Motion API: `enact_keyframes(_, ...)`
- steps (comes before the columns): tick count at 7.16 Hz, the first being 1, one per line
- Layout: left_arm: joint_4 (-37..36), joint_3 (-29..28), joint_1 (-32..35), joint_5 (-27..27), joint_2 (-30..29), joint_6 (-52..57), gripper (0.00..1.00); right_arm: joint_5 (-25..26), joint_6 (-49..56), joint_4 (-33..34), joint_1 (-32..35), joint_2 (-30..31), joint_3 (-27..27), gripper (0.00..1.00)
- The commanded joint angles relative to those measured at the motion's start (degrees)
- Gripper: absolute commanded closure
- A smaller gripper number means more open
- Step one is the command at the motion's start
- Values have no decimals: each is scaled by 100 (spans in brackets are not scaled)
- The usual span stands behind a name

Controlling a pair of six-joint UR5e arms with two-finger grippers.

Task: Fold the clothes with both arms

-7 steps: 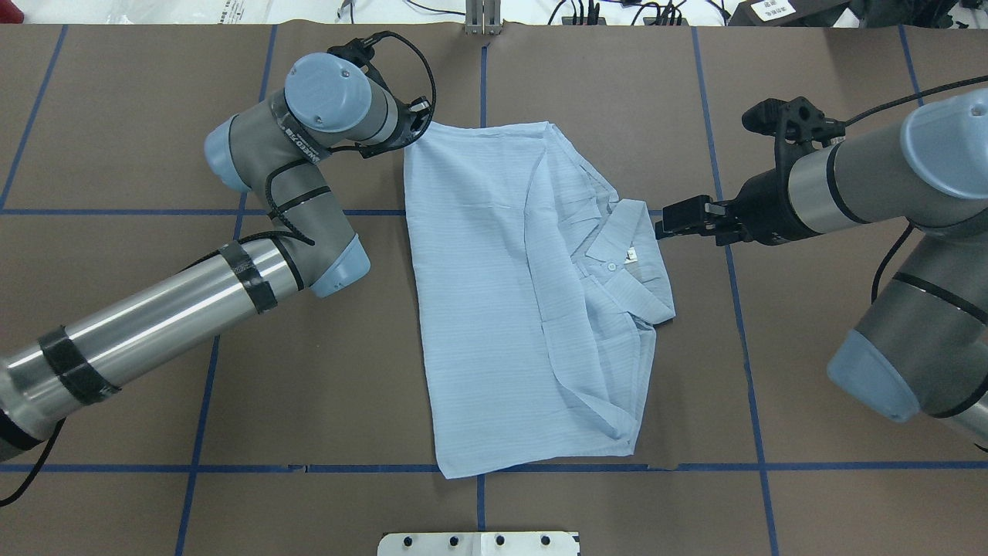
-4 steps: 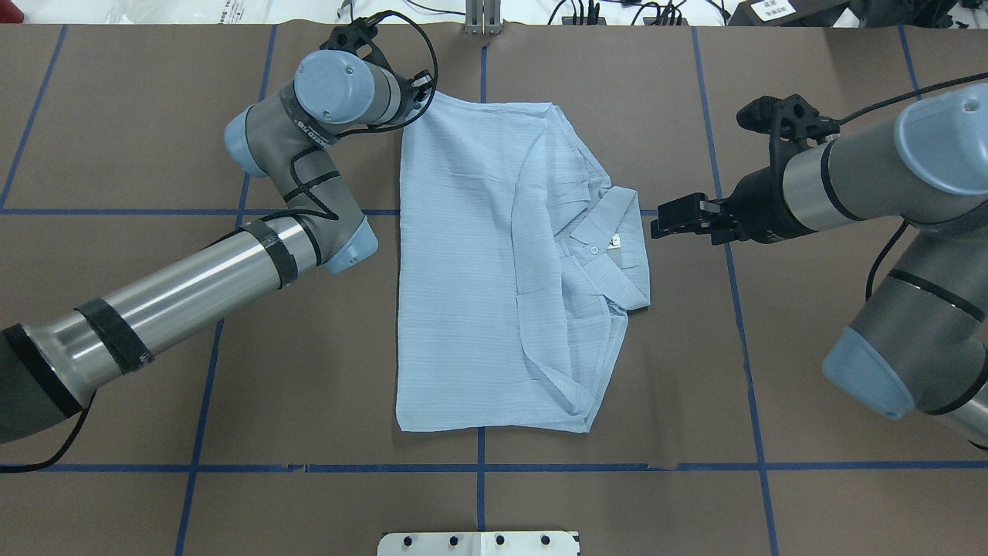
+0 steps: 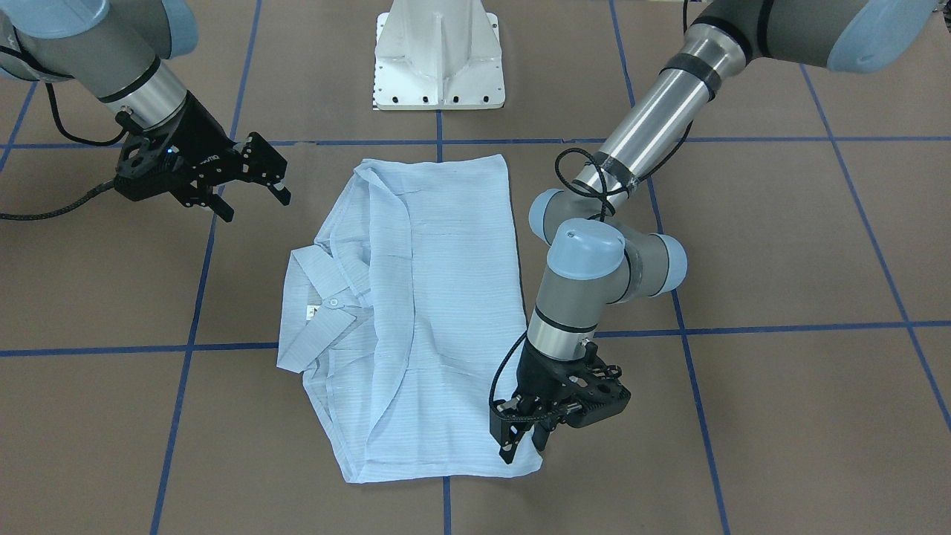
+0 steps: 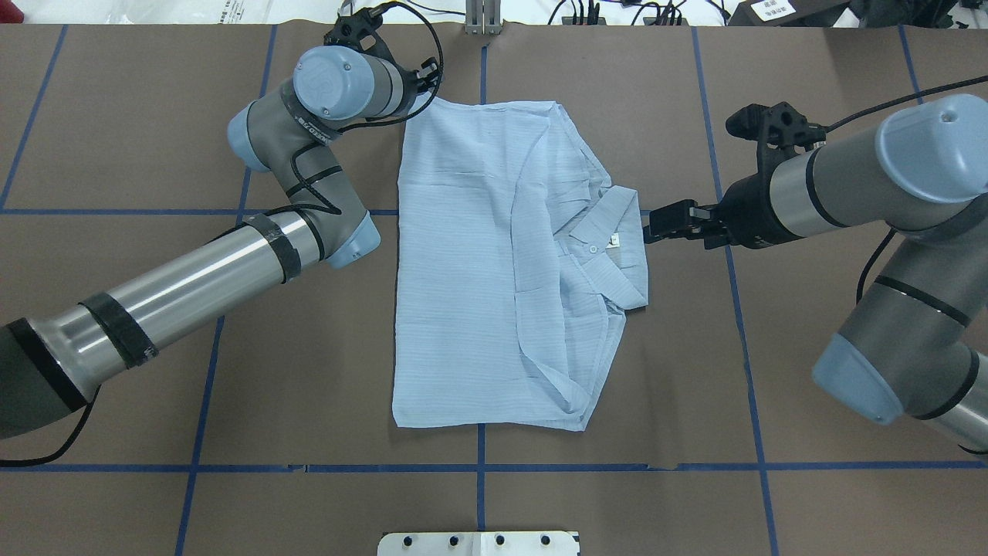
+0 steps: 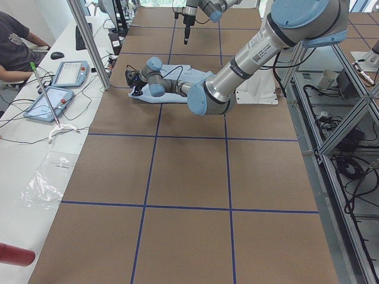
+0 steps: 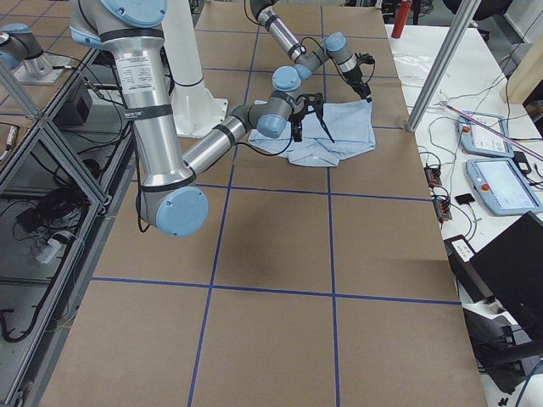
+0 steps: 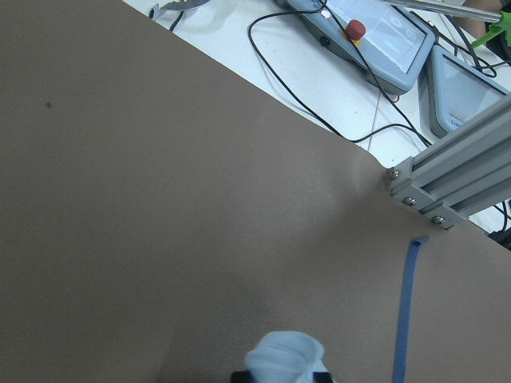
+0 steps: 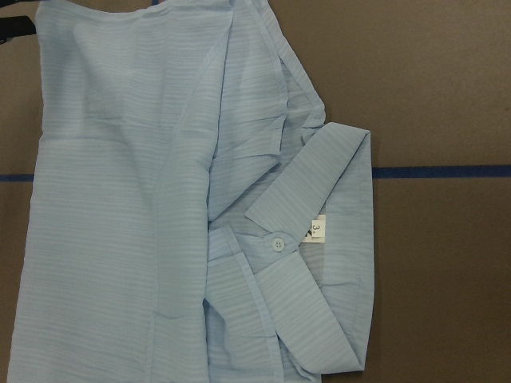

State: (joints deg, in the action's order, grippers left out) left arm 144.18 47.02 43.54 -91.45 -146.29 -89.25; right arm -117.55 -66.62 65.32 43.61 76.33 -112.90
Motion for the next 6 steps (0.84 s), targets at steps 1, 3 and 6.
enact_keyframes(1,-170,1092,146,-511,745,363,0,511,8,679,-456,-476,5,0)
enact_keyframes(3,-678,2681,199,-953,1844,539,0,1318,96,1279,-1079,-977,83,0)
enact_keyframes(6,-1761,4016,199,-1156,2245,628,0,2487,735,1352,-2011,-1252,487,1)
